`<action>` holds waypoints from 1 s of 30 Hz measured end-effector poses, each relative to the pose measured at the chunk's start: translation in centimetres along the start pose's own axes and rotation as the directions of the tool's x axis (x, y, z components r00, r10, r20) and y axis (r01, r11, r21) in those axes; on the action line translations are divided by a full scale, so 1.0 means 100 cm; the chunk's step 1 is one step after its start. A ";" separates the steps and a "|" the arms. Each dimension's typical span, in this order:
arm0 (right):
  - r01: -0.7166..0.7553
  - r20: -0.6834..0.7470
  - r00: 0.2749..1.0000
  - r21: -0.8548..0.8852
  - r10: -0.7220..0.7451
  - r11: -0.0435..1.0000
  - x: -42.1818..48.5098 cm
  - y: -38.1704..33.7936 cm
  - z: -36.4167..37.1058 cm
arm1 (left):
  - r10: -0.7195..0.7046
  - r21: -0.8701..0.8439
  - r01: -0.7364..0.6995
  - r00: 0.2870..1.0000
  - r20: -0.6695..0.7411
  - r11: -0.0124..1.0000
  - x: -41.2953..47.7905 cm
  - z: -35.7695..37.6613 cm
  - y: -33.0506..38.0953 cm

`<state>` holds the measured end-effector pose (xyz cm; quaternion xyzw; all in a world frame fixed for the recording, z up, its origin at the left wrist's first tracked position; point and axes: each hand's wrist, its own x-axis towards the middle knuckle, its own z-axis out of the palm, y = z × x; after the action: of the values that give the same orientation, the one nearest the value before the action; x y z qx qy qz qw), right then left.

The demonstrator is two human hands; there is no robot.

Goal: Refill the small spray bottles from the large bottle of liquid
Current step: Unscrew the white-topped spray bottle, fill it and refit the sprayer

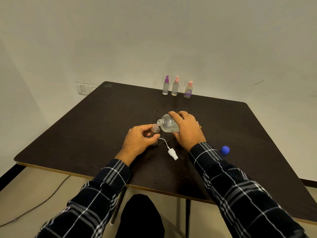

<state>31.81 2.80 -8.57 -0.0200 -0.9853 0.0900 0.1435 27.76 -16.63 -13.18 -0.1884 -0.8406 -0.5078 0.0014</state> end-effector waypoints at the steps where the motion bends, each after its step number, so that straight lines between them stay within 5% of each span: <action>1: 0.004 0.001 1.000 -0.021 -0.004 1.000 0.001 0.000 -0.002 | 0.000 -0.002 0.000 1.000 -0.001 1.000 0.000 0.000 0.000; 30: 0.082 0.009 0.997 -0.226 -0.082 0.971 0.007 -0.008 -0.020 | -0.015 0.010 0.015 1.000 0.006 1.000 0.000 -0.001 0.002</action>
<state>31.68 2.45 -6.29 0.0047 -0.9891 -0.0287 0.1442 27.76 -16.62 -13.00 -0.1835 -0.8445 -0.5031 -0.0039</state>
